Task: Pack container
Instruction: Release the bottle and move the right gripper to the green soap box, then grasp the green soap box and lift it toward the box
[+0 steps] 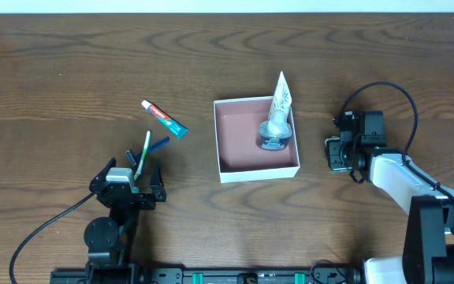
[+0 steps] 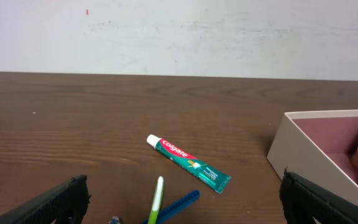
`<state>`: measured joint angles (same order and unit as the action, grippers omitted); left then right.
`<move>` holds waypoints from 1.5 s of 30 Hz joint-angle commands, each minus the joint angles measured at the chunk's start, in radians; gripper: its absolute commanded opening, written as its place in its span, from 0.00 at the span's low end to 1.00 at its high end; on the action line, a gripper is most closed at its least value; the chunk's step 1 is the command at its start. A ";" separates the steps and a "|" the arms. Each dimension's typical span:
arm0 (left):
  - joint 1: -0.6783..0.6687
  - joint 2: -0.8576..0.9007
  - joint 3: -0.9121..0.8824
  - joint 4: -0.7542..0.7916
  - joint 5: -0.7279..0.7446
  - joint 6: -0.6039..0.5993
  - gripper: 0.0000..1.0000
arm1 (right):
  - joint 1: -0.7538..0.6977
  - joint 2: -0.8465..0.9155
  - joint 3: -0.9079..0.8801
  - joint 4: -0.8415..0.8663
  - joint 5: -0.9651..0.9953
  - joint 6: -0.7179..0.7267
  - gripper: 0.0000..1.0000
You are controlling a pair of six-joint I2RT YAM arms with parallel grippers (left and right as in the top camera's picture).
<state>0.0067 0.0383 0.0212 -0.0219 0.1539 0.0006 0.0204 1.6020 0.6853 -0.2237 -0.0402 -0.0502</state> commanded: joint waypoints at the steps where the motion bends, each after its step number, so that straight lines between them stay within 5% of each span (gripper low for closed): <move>1: 0.006 -0.002 -0.017 -0.034 0.015 0.003 0.98 | -0.007 0.031 -0.013 -0.015 -0.010 0.046 0.37; 10: 0.006 -0.002 -0.017 -0.034 0.015 0.003 0.98 | -0.007 -0.011 0.041 -0.088 -0.047 0.112 0.30; 19: 0.006 -0.002 -0.017 -0.034 0.015 0.003 0.98 | -0.006 -0.213 0.211 -0.372 -0.129 0.145 0.30; 30: 0.006 -0.002 -0.017 -0.034 0.015 0.003 0.98 | 0.035 -0.472 0.256 -0.482 -0.493 -0.116 0.28; 43: 0.006 -0.002 -0.017 -0.034 0.015 0.003 0.98 | 0.293 -0.483 0.255 -0.521 -0.441 -0.273 0.12; 44: 0.006 -0.002 -0.017 -0.034 0.015 0.003 0.98 | 0.304 -0.483 0.255 -0.520 -0.433 -0.273 0.14; 45: 0.006 -0.002 -0.017 -0.034 0.015 0.003 0.98 | 0.314 -0.481 0.255 -0.520 -0.435 -0.273 0.28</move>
<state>0.0067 0.0383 0.0212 -0.0223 0.1539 0.0006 0.3019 1.1286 0.9268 -0.7464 -0.4919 -0.2821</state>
